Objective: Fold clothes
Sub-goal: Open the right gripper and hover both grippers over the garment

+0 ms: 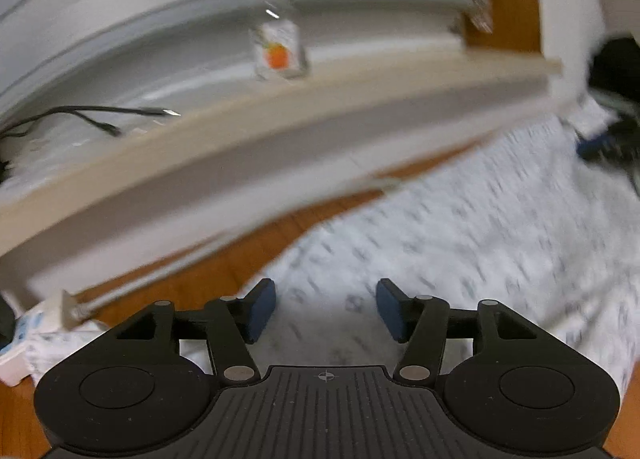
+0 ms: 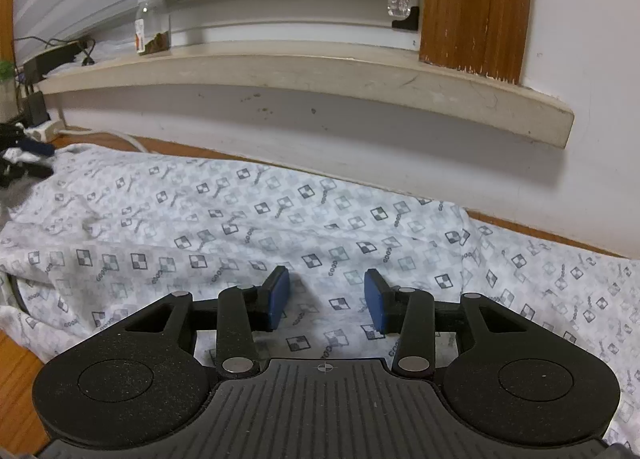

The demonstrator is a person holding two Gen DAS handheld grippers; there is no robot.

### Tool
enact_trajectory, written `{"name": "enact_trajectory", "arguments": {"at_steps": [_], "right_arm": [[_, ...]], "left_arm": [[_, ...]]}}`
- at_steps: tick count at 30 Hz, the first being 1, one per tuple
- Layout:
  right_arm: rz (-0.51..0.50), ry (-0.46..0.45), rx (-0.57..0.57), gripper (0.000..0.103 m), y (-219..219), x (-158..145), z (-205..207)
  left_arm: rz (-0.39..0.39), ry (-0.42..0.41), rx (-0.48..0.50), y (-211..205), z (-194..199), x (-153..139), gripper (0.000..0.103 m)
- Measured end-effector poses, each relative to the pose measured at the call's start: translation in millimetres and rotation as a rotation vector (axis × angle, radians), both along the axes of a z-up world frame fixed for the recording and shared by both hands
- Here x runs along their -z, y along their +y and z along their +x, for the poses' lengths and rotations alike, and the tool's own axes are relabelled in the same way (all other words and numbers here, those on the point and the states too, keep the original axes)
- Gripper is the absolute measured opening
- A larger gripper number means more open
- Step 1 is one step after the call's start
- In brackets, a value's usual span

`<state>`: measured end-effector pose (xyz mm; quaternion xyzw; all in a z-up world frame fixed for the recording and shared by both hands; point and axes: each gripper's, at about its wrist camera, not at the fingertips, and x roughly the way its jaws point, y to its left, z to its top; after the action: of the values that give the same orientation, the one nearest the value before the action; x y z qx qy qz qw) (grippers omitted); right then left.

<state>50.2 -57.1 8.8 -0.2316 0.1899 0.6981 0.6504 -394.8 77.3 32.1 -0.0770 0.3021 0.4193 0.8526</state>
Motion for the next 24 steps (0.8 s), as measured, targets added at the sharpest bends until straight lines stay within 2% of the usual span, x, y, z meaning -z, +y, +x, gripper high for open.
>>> {"name": "enact_trajectory", "arguments": {"at_steps": [5,8,12,18,20,24], "right_arm": [[0.0,-0.001,0.017,0.042,-11.5,0.3,-5.0],[-0.001,0.005,0.018,0.042,-23.2,0.2,-9.9],[-0.002,0.005,0.006,0.042,-43.1,-0.1,-25.9],[-0.007,-0.017,-0.026,0.043,-61.0,-3.1,-49.4],[-0.012,-0.027,-0.031,0.051,-62.9,-5.1,-52.9],[0.038,-0.045,0.017,0.052,-74.4,-16.1,-41.8]], "left_arm": [[-0.039,0.002,0.066,-5.7,-4.0,8.9,0.06],[-0.076,-0.02,0.089,-1.6,-22.1,7.6,0.06],[-0.077,-0.018,0.116,-4.3,-43.5,6.7,0.06],[-0.085,-0.022,0.102,-14.4,-67.9,4.3,0.06],[-0.084,-0.012,0.08,-15.8,-63.8,1.8,0.06],[-0.073,-0.058,0.046,-15.3,-42.1,-8.0,0.061]]}}
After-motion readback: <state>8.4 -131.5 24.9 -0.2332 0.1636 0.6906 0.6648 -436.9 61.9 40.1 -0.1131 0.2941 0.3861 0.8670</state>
